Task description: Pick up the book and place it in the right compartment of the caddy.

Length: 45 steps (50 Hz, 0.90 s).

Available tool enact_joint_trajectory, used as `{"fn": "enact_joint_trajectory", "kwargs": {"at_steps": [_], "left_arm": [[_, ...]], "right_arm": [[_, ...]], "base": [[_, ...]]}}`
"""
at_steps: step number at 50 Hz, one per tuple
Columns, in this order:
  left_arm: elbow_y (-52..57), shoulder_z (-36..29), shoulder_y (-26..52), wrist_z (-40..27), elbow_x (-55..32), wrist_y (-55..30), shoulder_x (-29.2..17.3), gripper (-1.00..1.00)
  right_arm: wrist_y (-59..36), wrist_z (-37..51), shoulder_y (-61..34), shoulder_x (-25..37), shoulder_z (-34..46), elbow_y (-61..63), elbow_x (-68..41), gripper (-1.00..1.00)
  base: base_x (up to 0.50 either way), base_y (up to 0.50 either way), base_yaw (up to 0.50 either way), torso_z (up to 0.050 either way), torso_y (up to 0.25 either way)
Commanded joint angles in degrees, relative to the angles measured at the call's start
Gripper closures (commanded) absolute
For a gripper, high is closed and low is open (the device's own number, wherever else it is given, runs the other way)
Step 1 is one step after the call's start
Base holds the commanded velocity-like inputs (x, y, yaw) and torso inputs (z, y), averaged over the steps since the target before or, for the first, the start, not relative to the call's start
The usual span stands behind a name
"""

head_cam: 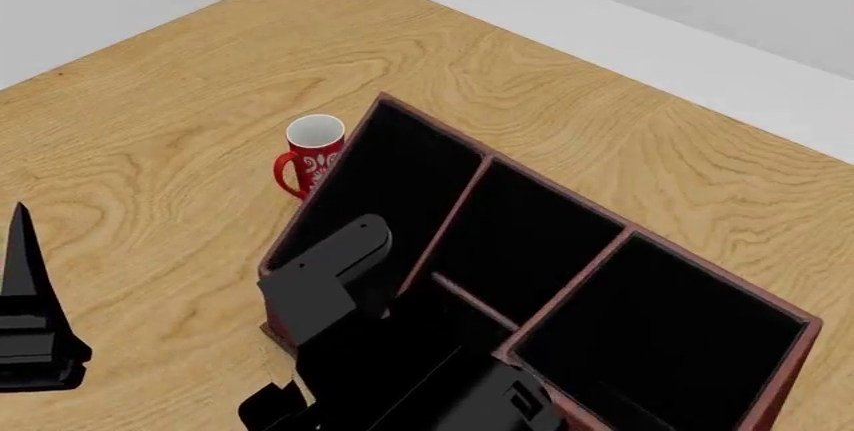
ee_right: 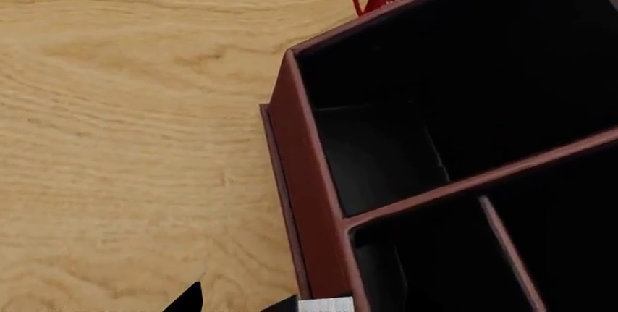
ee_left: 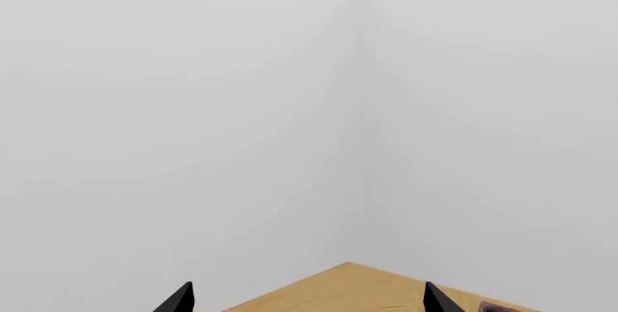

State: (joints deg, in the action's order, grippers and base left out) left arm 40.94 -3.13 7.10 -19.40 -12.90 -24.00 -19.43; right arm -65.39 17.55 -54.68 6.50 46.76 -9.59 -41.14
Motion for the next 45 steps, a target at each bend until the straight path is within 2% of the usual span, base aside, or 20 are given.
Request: {"fn": "enact_joint_trajectory", "kwargs": {"at_steps": [1,45], "left_arm": [[0.05,-0.17,-0.07,-0.21,-0.09,0.08,-0.20,-1.00],[-0.40,-0.96,-0.08,-0.92,-0.41,0.62,-0.82,-1.00]], "right_arm": [[1.89,-0.87,-0.16,-0.05,0.77,-2.30,0.13,-1.00],[8.60,-5.71,-1.10,-1.57,3.57,-14.11,0.24,-1.00]], "base": [[0.00,0.00,0.00,0.000,0.000],[0.00,0.00,0.00,0.000,0.000]]}}
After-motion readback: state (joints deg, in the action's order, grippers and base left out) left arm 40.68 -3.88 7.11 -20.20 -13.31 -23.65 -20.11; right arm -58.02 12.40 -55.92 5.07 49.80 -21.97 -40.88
